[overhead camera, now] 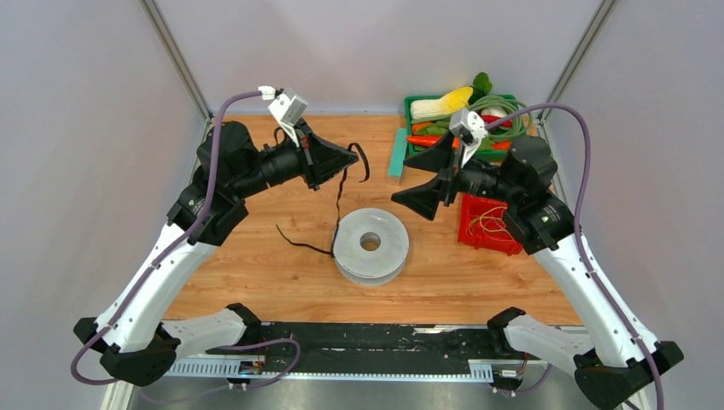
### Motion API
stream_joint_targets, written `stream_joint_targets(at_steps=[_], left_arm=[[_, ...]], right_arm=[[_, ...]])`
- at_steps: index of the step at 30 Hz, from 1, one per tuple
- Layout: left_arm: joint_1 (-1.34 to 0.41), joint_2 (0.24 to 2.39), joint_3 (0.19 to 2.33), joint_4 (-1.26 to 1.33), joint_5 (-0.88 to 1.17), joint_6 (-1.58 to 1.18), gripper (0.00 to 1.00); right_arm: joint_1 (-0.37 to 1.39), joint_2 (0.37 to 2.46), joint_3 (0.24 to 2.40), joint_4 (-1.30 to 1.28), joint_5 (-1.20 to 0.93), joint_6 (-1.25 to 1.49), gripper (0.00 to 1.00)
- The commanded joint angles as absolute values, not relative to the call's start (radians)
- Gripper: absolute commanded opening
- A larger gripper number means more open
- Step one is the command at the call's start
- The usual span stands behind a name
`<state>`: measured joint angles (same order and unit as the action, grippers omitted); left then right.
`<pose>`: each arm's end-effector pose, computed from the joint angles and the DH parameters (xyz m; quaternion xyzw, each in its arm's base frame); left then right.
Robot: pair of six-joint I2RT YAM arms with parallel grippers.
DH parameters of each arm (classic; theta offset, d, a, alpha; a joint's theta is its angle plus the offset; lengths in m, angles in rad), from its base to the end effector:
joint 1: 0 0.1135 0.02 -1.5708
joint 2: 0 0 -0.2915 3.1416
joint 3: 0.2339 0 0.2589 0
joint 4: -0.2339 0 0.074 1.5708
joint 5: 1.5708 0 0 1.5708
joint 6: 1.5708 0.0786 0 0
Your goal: Wrap the cables
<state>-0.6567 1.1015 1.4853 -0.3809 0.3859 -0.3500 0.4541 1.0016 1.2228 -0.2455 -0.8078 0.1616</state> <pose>0.1768 -0.1736 0.5239 0.2401 0.6641 -0.4538 0.5435 0.1761 0.1492 0.4697 -0.3675 0.6110 0.4626 0.5268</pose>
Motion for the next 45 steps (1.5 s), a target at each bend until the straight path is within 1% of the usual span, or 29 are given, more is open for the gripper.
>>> stream_joint_targets(at_steps=[1, 4, 9, 12, 15, 20, 29, 33, 41, 45], left_arm=[[-0.592, 1.065, 1.462, -0.261, 0.566, -0.543, 0.0], [-0.555, 1.071, 1.52, -0.244, 0.618, -0.578, 0.0], [-0.523, 1.094, 1.695, -0.301, 0.669, -0.566, 0.0], [-0.508, 1.114, 1.822, -0.35, 0.666, -0.543, 0.0], [-0.494, 1.141, 1.948, -0.411, 0.621, -0.499, 0.0], [-0.483, 1.184, 2.117, -0.437, 0.6, -0.483, 0.0], [-0.485, 1.253, 2.246, -0.311, 0.66, -0.58, 0.0], [-0.486, 1.273, 2.279, -0.281, 0.667, -0.603, 0.0], [-0.486, 1.266, 2.292, -0.245, 0.669, -0.629, 0.0], [-0.486, 1.272, 2.328, -0.236, 0.669, -0.637, 0.0]], right_arm=[[0.561, 1.038, 1.27, -0.242, -0.721, 0.044, 0.97], [0.629, 1.035, 1.188, -0.168, -0.689, 0.032, 1.0], [0.744, 1.054, 1.063, -0.043, -0.628, -0.041, 1.0], [0.81, 1.089, 1.02, -0.014, -0.62, -0.078, 1.0], [0.841, 1.114, 0.971, 0.041, -0.597, -0.1, 1.0], [0.879, 1.091, 0.849, 0.101, -0.586, -0.236, 1.0], [0.943, 1.075, 0.675, 0.242, -0.606, -0.345, 1.0], [1.032, 1.094, 0.614, 0.294, -0.621, -0.376, 1.0], [1.187, 1.21, 0.641, 0.397, -0.686, -0.408, 1.0], [1.229, 1.327, 0.692, 0.486, -0.606, -0.348, 1.0]])
